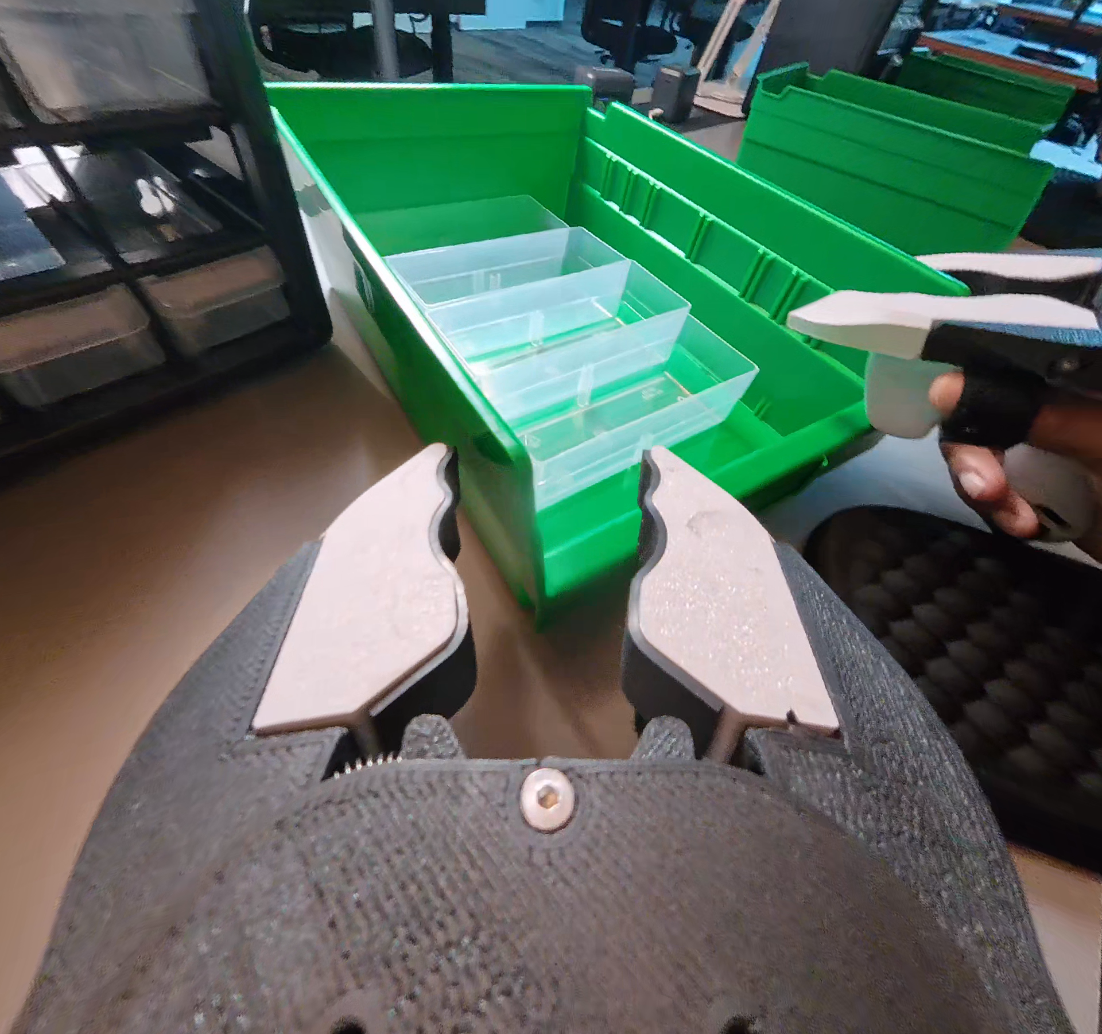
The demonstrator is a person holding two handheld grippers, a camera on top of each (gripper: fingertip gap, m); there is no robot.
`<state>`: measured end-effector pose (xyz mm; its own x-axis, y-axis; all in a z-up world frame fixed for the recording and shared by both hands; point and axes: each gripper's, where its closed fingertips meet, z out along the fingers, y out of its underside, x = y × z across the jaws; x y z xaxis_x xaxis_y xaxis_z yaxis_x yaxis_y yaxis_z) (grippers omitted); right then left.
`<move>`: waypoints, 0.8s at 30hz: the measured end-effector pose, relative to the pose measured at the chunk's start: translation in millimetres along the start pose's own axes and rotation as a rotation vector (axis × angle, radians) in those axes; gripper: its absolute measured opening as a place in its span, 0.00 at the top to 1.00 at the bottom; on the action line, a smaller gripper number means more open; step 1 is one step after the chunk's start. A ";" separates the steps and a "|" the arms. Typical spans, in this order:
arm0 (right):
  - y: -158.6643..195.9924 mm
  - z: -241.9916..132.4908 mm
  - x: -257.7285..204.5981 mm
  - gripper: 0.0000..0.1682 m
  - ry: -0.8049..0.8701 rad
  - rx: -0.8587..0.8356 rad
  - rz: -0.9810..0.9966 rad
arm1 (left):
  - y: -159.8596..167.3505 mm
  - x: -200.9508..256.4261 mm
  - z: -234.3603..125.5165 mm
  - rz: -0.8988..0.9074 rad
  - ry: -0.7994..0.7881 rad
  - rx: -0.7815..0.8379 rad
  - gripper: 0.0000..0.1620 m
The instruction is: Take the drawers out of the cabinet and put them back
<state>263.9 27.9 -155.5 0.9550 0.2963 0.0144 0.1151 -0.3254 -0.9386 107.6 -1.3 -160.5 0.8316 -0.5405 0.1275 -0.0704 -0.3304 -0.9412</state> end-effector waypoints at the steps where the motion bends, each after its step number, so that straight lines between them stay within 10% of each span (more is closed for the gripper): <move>1: 0.0 -1.3 1.0 0.75 0.016 0.000 -0.012 | -2.0 -2.1 0.5 -0.011 -0.009 0.007 0.66; 14: -4.3 -18.6 22.1 0.96 0.189 -0.040 -0.071 | -20.6 -3.9 4.1 0.049 -0.101 0.042 0.87; 24: -119.5 -120.7 -37.6 0.92 0.026 0.111 -0.144 | -109.7 22.3 -113.9 0.142 -0.087 0.100 0.86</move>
<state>247.2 -52.8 -2.3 0.9376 0.3092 0.1588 0.2215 -0.1795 -0.9585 71.1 -65.3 -18.8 0.8618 -0.5063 -0.0324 -0.1390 -0.1742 -0.9749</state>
